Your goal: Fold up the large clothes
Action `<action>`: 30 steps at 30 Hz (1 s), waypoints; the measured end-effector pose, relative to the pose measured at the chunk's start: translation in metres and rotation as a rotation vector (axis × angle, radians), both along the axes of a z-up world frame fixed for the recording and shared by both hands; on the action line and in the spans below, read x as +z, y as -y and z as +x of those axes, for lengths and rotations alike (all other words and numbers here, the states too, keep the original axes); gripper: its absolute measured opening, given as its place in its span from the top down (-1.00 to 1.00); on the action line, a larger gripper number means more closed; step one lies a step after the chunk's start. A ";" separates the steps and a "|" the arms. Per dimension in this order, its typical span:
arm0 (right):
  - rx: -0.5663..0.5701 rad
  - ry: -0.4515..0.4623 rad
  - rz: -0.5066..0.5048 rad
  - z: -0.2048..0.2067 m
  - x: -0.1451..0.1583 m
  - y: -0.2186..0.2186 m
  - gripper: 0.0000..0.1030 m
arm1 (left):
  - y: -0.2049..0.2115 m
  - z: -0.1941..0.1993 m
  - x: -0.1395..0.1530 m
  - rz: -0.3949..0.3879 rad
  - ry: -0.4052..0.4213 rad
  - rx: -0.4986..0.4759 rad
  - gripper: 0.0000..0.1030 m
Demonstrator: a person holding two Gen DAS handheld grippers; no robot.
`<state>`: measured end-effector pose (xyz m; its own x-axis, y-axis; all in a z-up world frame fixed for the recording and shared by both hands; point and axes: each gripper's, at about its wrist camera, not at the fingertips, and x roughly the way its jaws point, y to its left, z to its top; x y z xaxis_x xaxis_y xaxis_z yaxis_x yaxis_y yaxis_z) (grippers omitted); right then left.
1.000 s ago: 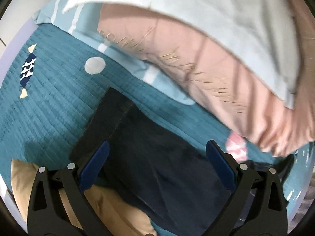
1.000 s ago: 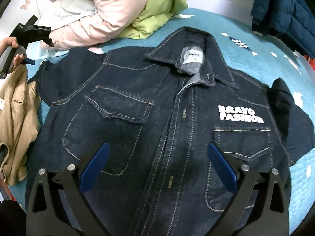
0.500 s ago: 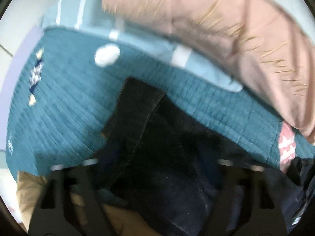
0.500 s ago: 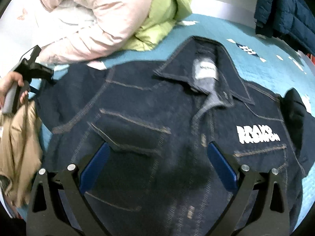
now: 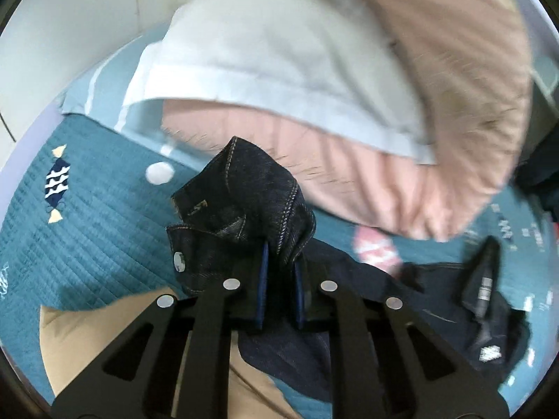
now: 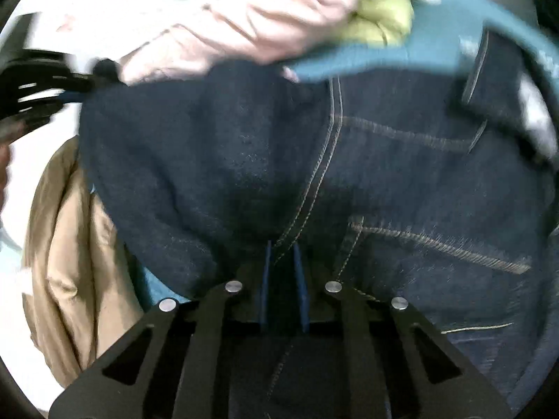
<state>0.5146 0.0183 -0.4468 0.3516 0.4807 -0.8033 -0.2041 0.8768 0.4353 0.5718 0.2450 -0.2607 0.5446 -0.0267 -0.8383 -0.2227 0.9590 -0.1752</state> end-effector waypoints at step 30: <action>-0.631 0.108 -0.026 -0.154 0.037 0.439 0.54 | 0.414 -0.024 -0.049 -0.063 -0.153 -0.411 0.31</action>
<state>0.3611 -0.4208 -0.4097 0.6404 0.1355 -0.7560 0.3133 0.8526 0.4182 0.5476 -0.1685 -0.3095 0.3482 -0.2685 -0.8982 0.1473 0.9619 -0.2304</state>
